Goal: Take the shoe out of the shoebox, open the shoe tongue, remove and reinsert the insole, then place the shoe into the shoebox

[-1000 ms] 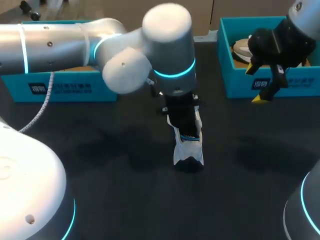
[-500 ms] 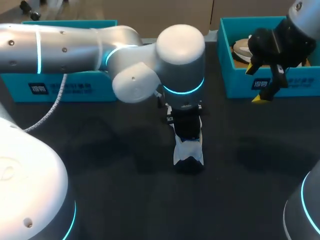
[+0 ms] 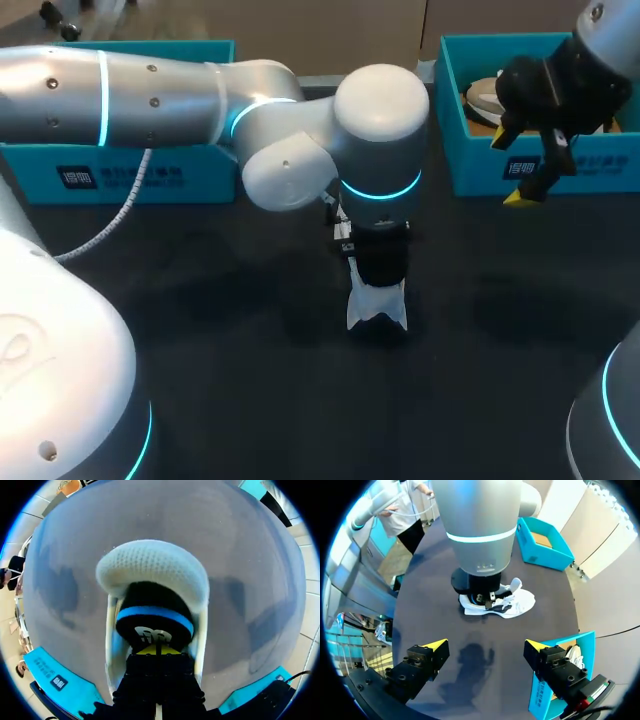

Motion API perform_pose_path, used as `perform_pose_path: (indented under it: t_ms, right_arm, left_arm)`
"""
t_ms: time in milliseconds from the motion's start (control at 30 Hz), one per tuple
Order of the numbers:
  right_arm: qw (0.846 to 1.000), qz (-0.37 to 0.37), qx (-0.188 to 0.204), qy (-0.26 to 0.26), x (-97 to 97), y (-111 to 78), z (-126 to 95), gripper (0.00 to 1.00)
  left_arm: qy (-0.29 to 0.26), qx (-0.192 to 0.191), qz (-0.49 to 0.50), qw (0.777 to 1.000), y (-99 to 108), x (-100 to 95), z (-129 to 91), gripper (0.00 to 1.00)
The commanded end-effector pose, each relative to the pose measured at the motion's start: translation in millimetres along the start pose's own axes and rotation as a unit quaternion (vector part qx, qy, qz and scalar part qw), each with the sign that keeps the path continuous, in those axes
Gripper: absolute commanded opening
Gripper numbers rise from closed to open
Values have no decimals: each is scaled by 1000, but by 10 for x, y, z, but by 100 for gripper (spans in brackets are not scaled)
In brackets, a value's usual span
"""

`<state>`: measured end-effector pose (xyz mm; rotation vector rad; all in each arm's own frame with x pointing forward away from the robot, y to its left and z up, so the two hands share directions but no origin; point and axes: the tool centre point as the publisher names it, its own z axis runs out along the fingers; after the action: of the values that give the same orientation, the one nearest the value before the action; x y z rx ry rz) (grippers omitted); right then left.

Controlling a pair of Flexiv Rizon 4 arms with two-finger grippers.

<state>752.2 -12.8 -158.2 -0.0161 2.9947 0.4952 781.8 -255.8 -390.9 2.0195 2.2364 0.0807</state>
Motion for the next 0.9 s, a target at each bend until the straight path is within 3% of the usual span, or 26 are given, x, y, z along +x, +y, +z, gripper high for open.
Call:
perform_pose_path:
  t_ms: [33,433,900]
  right_arm:
    - [1000,0,1,0,-10,2,13,100]
    - [1000,0,1,0,-10,2,13,100]
    - [1000,0,1,0,-10,2,13,100]
  left_arm:
    - [4,2,0,1000,-20,-40,102,0]
    - [-14,2,1,1000,-34,-16,-199,0]
    - [-1,53,-1,999,-319,-24,-7,0]
